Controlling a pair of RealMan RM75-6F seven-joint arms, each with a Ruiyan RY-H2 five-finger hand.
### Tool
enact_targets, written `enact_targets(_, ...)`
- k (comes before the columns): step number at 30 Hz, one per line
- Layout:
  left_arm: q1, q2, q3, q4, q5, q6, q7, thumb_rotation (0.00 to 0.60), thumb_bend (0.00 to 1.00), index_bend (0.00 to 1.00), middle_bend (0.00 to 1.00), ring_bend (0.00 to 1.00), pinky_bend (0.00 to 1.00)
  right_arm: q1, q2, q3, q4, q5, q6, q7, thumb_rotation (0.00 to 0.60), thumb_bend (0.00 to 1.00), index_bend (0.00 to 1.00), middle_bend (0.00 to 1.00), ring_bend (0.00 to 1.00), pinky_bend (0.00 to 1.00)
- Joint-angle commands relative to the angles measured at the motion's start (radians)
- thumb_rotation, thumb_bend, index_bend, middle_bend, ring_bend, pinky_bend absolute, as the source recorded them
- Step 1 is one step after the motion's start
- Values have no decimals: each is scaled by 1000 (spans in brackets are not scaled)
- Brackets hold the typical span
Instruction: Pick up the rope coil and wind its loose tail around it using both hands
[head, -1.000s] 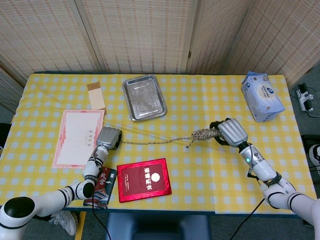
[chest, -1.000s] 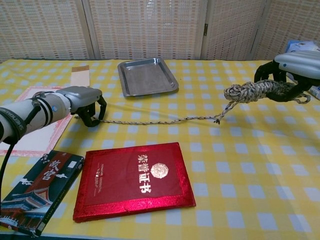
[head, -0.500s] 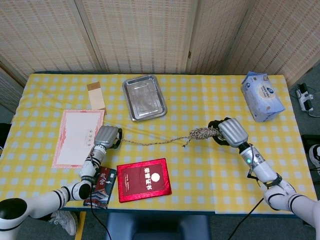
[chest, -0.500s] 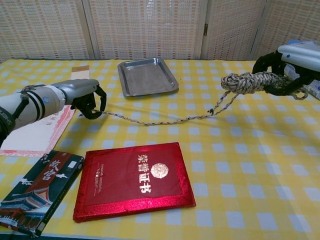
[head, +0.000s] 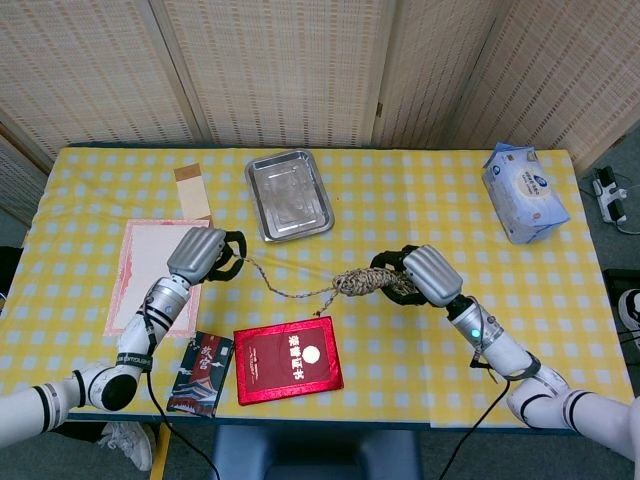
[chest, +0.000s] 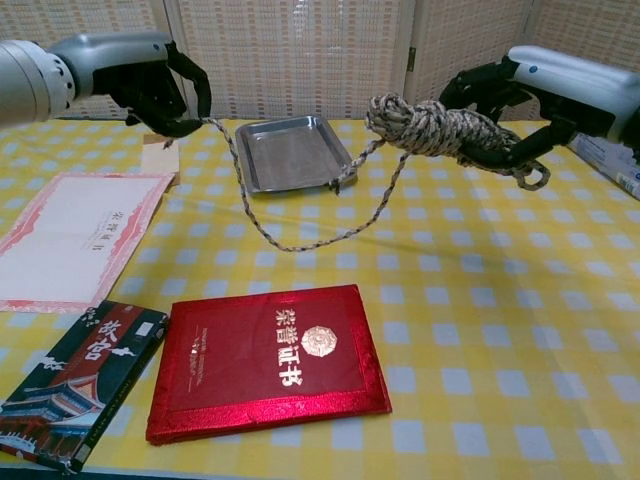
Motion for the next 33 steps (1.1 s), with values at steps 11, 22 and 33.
enact_targets(11, -100, 110, -70, -229, -132, 63, 133, 600, 517, 631, 983, 909, 811, 73, -88, 42, -114, 30, -74, -53, 600, 530, 801, 604, 679, 538)
enact_targets(22, -178, 99, -76, -348, -179, 145, 229, 600, 516, 631, 983, 909, 811, 101, -156, 106, -179, 169, -159, -134, 600, 535, 816, 619, 690, 566)
enact_targets(33, -172, 96, -25, -391, -163, 171, 213, 600, 517, 631, 983, 908, 811, 75, -300, 248, -209, 393, -80, -264, 600, 542, 835, 643, 719, 616)
